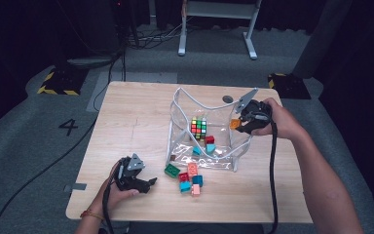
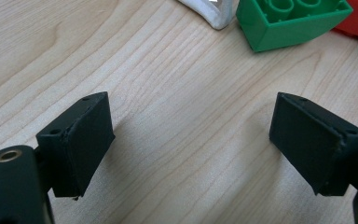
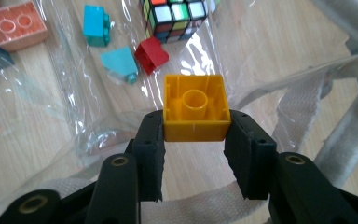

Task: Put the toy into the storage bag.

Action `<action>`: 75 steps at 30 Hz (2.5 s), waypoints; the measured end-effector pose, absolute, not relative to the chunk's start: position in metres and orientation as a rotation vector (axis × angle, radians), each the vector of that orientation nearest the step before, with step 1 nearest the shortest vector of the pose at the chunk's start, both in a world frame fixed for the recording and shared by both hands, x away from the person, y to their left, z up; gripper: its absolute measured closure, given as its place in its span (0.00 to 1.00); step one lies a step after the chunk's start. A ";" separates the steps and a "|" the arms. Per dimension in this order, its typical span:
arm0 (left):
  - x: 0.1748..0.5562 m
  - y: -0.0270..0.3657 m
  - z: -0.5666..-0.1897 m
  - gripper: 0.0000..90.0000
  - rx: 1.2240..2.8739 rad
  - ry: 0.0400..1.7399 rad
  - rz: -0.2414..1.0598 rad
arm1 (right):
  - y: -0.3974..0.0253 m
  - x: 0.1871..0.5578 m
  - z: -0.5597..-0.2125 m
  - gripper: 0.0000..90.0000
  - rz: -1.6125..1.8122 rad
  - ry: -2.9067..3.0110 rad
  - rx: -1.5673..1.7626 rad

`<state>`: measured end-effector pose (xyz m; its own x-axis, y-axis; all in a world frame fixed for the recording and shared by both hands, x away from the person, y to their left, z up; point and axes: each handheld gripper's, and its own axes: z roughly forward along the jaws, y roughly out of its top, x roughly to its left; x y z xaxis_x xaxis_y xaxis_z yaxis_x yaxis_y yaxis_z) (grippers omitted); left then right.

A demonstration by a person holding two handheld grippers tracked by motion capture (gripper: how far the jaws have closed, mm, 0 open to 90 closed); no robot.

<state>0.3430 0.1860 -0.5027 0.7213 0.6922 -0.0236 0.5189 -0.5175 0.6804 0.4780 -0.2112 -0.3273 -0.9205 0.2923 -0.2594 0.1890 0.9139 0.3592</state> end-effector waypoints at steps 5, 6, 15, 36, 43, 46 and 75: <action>0.343 0.186 -0.503 0.15 2.239 0.912 0.328 | -0.214 0.474 -0.324 0.62 0.599 2.730 0.334; 0.343 0.186 -0.503 0.15 2.240 0.913 0.328 | -0.215 0.473 -0.323 0.61 0.626 2.719 0.336; 0.343 0.186 -0.503 0.15 2.240 0.913 0.328 | -0.230 0.455 -0.314 0.54 0.851 2.597 0.389; 0.343 0.186 -0.503 0.15 2.239 0.912 0.328 | -0.300 0.402 -0.313 0.29 1.183 2.267 0.556; 0.343 0.186 -0.503 0.15 2.239 0.913 0.327 | -0.315 0.387 -0.326 0.29 1.219 2.247 0.600; 0.343 0.186 -0.503 0.15 2.239 0.913 0.328 | -0.319 0.380 -0.337 0.29 1.230 2.257 0.609; 0.343 0.186 -0.503 0.15 2.240 0.915 0.329 | -0.274 0.329 -0.458 0.35 1.230 2.578 0.550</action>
